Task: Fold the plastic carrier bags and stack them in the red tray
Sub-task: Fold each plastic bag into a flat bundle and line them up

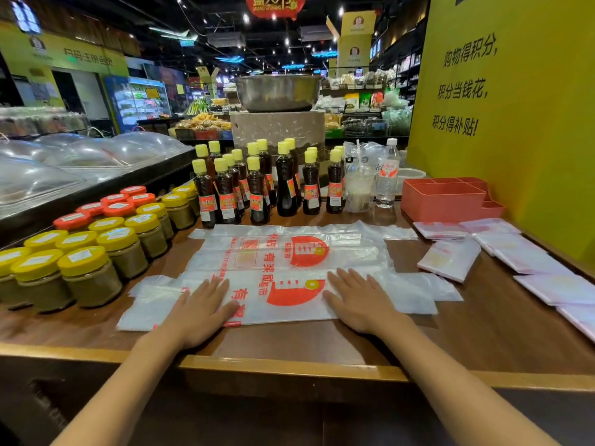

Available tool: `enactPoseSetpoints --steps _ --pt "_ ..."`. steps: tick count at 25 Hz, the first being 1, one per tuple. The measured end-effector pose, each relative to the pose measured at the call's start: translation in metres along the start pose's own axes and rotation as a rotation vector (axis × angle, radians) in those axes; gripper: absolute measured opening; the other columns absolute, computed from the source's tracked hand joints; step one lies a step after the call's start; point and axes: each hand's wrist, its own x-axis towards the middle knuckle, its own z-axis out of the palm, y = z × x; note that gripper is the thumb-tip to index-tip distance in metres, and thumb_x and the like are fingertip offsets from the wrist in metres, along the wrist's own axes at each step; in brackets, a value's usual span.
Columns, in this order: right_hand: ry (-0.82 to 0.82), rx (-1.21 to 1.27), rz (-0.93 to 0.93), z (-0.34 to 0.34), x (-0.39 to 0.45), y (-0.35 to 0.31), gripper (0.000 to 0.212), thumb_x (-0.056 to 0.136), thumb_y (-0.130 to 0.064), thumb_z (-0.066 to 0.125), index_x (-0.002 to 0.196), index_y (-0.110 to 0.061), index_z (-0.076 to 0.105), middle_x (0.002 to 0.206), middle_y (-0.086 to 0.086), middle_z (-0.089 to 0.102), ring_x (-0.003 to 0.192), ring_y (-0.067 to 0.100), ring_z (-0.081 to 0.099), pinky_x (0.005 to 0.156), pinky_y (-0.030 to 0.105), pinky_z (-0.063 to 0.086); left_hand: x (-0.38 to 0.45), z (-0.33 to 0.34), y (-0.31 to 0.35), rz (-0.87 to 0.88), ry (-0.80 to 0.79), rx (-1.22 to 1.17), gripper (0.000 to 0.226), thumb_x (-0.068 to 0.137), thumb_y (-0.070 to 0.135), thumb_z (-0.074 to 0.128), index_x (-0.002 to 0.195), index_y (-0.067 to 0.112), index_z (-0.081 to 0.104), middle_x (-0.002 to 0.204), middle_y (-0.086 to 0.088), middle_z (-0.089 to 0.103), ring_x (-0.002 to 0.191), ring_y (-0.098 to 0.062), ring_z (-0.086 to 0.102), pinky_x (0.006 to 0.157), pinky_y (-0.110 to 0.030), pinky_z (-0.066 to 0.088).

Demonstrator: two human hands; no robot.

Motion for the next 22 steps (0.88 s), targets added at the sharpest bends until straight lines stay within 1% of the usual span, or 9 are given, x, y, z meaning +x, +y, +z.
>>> enactPoseSetpoints --steps 3,5,13,15,17,18,19,20,22 --pt "-0.012 -0.014 0.118 -0.009 -0.013 0.045 0.064 0.106 -0.055 0.014 0.162 -0.026 0.003 0.169 -0.002 -0.003 0.155 0.017 -0.004 0.125 0.043 -0.003 -0.004 -0.003 -0.021 -0.099 -0.004 -0.008 0.070 0.101 0.062 0.020 0.159 0.029 0.000 0.167 0.001 -0.004 0.154 -0.018 -0.003 0.124 -0.045 0.002" --pt "0.001 0.010 0.195 -0.011 -0.019 0.064 0.064 0.106 -0.053 0.014 0.162 -0.023 0.004 0.169 -0.001 0.000 0.155 0.017 -0.003 0.125 0.044 -0.001 -0.006 -0.003 -0.022 -0.117 0.008 -0.003 0.070 0.101 0.061 0.021 0.159 0.029 0.000 0.167 -0.001 -0.003 0.154 -0.019 -0.002 0.124 -0.044 0.002" --pt "0.108 0.131 0.386 -0.009 -0.020 0.084 0.068 0.105 -0.053 0.019 0.160 -0.014 0.017 0.168 0.004 0.013 0.155 0.022 0.008 0.123 0.044 0.008 -0.011 -0.005 -0.016 -0.106 0.032 -0.015 0.071 0.101 0.062 0.023 0.160 0.028 0.004 0.168 -0.002 0.001 0.154 -0.020 0.002 0.124 -0.044 0.005" --pt "0.182 0.125 0.458 -0.010 -0.020 0.094 0.066 0.104 -0.051 0.023 0.155 -0.010 0.032 0.163 0.008 0.027 0.150 0.025 0.023 0.120 0.043 0.018 -0.011 -0.005 -0.017 -0.101 0.031 -0.020 0.072 0.100 0.063 0.024 0.160 0.028 0.006 0.168 -0.002 0.004 0.154 -0.021 0.004 0.123 -0.043 0.007" --pt "0.295 0.116 0.498 -0.010 -0.025 0.099 0.054 0.101 -0.043 0.031 0.136 -0.009 0.054 0.145 0.011 0.051 0.134 0.027 0.044 0.108 0.041 0.035 -0.011 -0.004 -0.018 -0.106 0.043 -0.015 0.073 0.099 0.064 0.025 0.160 0.027 0.008 0.168 -0.002 0.005 0.154 -0.021 0.006 0.124 -0.044 0.008" --pt "0.348 0.123 0.499 -0.011 -0.028 0.099 0.047 0.099 -0.039 0.035 0.124 -0.009 0.060 0.135 0.011 0.059 0.124 0.027 0.051 0.103 0.040 0.038 -0.010 -0.005 -0.019 -0.107 0.045 -0.010 0.073 0.099 0.065 0.025 0.160 0.027 0.008 0.168 -0.002 0.006 0.154 -0.021 0.007 0.123 -0.044 0.009" --pt "0.395 0.134 0.493 -0.011 -0.029 0.097 0.041 0.098 -0.035 0.037 0.118 -0.010 0.063 0.128 0.011 0.062 0.120 0.027 0.053 0.103 0.040 0.037 -0.011 -0.006 -0.018 -0.103 0.045 -0.006 0.073 0.099 0.064 0.025 0.160 0.027 0.008 0.167 -0.003 0.006 0.154 -0.021 0.007 0.123 -0.044 0.009" --pt "0.431 0.138 0.479 -0.012 -0.029 0.093 0.038 0.098 -0.033 0.039 0.118 -0.010 0.063 0.128 0.010 0.062 0.122 0.027 0.052 0.107 0.042 0.033 -0.011 -0.006 -0.016 -0.094 0.043 -0.002 0.073 0.100 0.064 0.025 0.160 0.026 0.008 0.167 -0.003 0.006 0.154 -0.022 0.007 0.123 -0.044 0.009" --pt "0.477 0.112 0.397 -0.016 -0.028 0.079 0.040 0.100 -0.033 0.041 0.128 -0.011 0.060 0.138 0.007 0.057 0.135 0.024 0.043 0.118 0.044 0.016 -0.013 -0.006 -0.012 -0.071 0.044 0.001 0.073 0.100 0.063 0.025 0.160 0.026 0.008 0.167 -0.003 0.006 0.154 -0.022 0.007 0.123 -0.043 0.009"
